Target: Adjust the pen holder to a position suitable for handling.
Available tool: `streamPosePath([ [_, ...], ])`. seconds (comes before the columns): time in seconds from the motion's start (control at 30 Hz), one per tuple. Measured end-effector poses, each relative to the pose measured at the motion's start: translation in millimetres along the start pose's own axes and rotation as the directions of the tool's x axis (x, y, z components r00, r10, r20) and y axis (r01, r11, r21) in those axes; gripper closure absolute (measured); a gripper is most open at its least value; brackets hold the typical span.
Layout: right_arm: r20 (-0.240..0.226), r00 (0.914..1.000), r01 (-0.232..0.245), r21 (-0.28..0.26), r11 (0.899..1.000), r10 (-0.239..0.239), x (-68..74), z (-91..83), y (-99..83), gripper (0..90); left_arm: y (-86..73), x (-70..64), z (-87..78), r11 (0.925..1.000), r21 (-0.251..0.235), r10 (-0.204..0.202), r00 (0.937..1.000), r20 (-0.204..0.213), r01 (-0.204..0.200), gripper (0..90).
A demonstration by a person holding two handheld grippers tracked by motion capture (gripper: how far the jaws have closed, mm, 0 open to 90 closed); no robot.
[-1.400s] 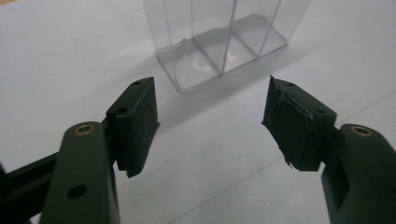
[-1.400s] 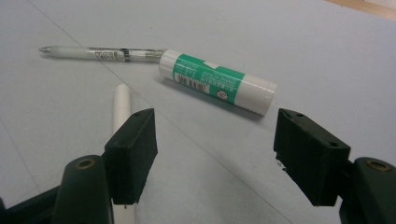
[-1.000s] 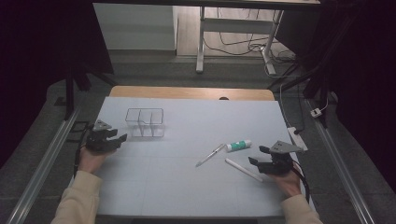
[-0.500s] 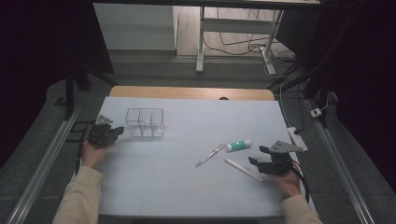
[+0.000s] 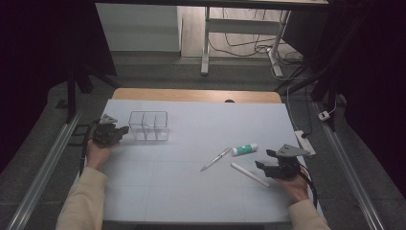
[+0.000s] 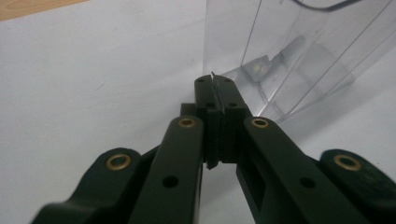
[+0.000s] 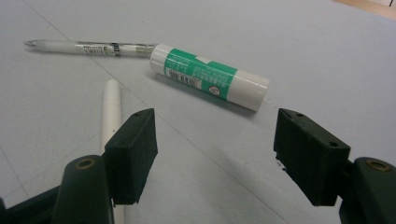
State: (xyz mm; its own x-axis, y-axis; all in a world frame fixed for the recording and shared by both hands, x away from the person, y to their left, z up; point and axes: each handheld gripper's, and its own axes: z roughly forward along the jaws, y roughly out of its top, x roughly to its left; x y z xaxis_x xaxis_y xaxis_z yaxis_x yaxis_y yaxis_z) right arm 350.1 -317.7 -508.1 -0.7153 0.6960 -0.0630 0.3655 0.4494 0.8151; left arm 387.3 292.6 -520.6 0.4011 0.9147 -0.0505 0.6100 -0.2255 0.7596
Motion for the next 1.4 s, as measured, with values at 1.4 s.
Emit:
streamPosePath([
  [1.4,-0.003,0.9999,0.012,0.0,1.0,-0.012,1.4,0.3,1.0,30.3,11.7,-12.9,16.9,0.9996,0.006,0.026,0.9987,0.044,-0.027,89.3],
])
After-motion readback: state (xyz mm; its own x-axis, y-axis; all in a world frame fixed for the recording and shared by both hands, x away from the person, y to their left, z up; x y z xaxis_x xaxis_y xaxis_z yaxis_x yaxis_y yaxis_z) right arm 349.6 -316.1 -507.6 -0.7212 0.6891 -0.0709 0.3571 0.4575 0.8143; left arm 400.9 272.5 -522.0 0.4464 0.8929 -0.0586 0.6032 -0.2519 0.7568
